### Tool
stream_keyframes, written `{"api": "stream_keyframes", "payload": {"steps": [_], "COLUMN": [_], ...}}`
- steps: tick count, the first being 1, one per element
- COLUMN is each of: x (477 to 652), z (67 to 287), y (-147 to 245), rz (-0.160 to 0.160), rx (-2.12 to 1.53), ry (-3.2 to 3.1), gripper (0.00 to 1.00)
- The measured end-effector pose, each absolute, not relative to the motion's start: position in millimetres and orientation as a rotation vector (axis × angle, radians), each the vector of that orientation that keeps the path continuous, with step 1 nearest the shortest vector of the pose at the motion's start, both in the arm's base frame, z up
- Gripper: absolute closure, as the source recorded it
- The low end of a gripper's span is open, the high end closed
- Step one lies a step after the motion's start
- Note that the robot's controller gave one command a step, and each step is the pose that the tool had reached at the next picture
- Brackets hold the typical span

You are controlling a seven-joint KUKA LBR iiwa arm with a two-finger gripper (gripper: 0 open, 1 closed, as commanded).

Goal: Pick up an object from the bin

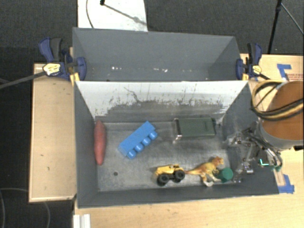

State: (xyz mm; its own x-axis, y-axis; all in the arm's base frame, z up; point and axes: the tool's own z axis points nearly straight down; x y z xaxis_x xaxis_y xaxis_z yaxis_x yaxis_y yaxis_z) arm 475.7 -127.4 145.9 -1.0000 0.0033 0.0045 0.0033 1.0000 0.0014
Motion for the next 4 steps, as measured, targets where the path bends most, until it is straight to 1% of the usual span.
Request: {"api": "stream_keyframes", "payload": {"steps": [1, 2, 3, 4], "x": [477.7, 480.5, 497.6, 497.6], "z": [149.3, 118.9, 71.5, 71.5], "y": [-127.4, -114.0, -101.5, -101.5], "rz": [0.001, 0.004, 0.002, 0.003], "rx": [0.002, -0.139, 0.272, 0.28], "ry": [-3.144, -3.15, -3.136, -3.136], "gripper": [0.0, 0.0, 1.0, 1.0]}}
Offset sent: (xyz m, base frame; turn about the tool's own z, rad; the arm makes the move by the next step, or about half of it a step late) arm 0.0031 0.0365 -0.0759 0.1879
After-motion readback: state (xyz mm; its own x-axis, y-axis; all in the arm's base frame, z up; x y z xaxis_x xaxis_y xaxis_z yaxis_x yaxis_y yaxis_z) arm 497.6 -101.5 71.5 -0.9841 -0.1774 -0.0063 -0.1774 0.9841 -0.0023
